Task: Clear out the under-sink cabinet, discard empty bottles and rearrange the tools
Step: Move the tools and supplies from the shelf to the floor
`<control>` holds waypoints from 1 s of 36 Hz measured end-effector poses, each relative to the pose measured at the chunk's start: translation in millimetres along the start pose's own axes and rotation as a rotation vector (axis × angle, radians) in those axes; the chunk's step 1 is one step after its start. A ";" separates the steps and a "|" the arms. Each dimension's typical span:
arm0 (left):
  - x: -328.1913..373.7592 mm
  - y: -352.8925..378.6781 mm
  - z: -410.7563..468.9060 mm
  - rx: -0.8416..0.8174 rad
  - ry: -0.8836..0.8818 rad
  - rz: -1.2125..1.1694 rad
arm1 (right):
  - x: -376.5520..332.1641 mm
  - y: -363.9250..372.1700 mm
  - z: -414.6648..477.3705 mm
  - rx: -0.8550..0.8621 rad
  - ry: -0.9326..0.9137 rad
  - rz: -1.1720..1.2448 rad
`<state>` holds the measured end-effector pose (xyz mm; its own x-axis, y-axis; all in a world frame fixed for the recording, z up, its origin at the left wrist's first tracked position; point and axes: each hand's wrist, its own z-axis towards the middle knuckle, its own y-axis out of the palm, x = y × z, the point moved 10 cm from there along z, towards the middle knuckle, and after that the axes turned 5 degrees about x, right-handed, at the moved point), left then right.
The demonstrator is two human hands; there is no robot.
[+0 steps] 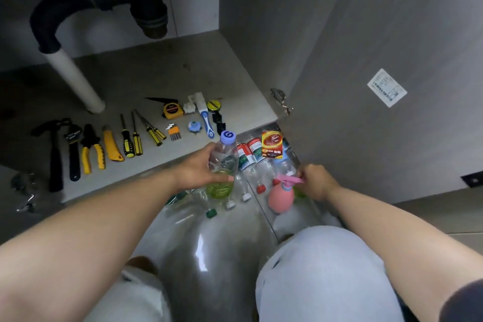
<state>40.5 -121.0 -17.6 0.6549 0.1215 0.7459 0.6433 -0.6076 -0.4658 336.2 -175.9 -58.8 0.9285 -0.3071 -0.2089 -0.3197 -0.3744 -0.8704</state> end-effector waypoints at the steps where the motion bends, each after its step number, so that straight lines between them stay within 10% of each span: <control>1: 1.0 1.7 1.4 0.001 0.003 0.003 | 1.0 2.9 0.9 -0.006 0.013 -0.004; 12: 13.4 15.3 6.1 -0.020 0.044 0.046 | -1.6 -0.1 3.7 -0.060 -0.017 -0.090; 18: 22.2 19.5 8.2 -0.027 0.099 0.134 | -56.9 -76.0 2.6 0.192 -0.180 0.247; 22: 33.1 21.3 7.1 -0.018 0.143 0.194 | -125.1 -86.3 -21.6 -0.151 -0.310 0.535; 36: 9.7 32.8 1.4 -0.287 0.080 0.557 | -164.0 -35.7 -33.9 -0.217 -0.371 0.170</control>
<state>68.4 -138.6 -26.3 0.8219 -0.3266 0.4666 0.0749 -0.7502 -0.6569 189.0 -141.9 21.6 0.8518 -0.0612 -0.5203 -0.4688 -0.5323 -0.7049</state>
